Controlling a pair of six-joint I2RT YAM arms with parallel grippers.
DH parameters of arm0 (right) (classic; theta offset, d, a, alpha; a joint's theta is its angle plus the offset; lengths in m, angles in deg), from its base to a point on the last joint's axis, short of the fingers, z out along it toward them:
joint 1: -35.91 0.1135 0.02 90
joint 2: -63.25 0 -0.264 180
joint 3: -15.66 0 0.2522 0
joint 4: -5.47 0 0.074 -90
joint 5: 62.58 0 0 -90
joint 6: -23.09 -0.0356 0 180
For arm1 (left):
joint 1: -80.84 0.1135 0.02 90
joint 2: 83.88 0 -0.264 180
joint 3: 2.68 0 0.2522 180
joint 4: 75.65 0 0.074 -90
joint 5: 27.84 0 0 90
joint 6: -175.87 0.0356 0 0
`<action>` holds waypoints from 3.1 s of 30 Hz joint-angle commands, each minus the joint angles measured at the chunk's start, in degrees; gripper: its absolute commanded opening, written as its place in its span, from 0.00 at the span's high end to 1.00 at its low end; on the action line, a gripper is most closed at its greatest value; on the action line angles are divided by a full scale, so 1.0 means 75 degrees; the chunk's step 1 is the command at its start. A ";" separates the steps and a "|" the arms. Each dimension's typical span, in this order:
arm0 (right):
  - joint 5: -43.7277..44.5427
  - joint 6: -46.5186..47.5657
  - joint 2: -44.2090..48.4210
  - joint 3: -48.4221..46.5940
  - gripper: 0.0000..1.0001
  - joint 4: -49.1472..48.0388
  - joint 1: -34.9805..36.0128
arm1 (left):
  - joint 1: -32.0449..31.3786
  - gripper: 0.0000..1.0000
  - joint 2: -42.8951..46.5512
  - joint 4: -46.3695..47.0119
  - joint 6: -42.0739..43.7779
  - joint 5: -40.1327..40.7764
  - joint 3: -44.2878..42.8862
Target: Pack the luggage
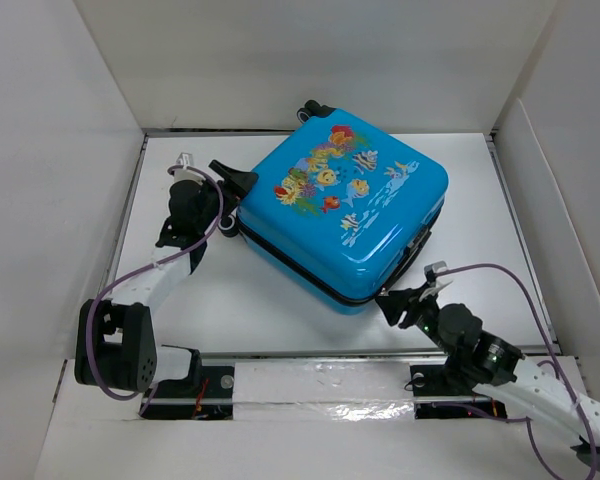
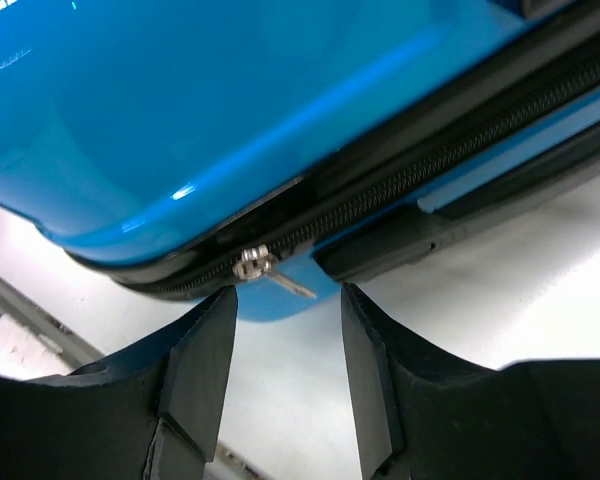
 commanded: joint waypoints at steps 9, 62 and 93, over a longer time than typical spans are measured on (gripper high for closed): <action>0.0418 0.0738 -0.1306 -0.0324 0.54 -0.1601 -0.0030 | 0.0107 0.11 -0.0124 -0.0635 0.0732 0.1301 0.0361; -0.1938 0.1406 -0.1892 -0.1273 1.00 -0.1941 0.0158 | -0.1860 1.00 0.4939 -0.2593 0.1669 0.2447 0.2504; -0.2396 0.1242 -0.4469 -0.2971 1.00 -0.1542 0.2839 | -0.7405 1.00 -0.2548 0.2552 0.2150 0.3036 -0.0516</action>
